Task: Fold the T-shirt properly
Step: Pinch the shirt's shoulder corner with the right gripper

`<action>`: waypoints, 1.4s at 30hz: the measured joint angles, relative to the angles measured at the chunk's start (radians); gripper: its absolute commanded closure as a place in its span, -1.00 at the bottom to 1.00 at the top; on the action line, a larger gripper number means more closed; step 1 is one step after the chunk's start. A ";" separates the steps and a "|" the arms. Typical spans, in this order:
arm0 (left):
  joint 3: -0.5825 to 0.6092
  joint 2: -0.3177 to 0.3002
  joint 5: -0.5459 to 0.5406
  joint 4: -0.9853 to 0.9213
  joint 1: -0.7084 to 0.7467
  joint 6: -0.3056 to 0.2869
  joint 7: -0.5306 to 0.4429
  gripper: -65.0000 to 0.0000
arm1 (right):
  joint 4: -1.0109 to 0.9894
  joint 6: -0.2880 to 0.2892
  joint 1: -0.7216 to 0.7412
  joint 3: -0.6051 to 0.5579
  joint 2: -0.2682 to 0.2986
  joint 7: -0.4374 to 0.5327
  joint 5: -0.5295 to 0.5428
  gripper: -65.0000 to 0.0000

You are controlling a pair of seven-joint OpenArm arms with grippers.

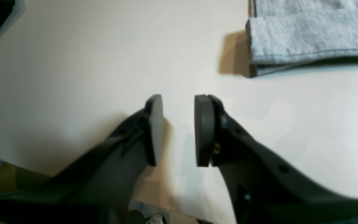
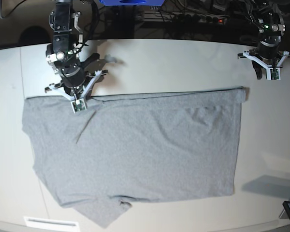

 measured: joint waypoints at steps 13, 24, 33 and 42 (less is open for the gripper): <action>0.000 0.000 0.000 0.000 0.000 0.000 0.000 0.47 | 0.039 -0.008 0.058 -0.022 0.000 -0.066 -0.004 0.71; 0.000 0.000 0.000 0.000 0.000 0.000 0.000 0.47 | 0.043 -0.007 0.013 -0.024 0.000 -0.069 0.000 0.00; 0.000 0.000 0.000 0.000 0.000 0.000 0.000 0.47 | 0.043 -0.007 0.010 -0.024 0.000 -0.069 -0.001 0.11; 0.000 0.000 0.000 0.000 0.000 0.000 0.000 0.47 | -0.034 -0.004 0.011 -0.026 0.000 -0.027 0.006 0.13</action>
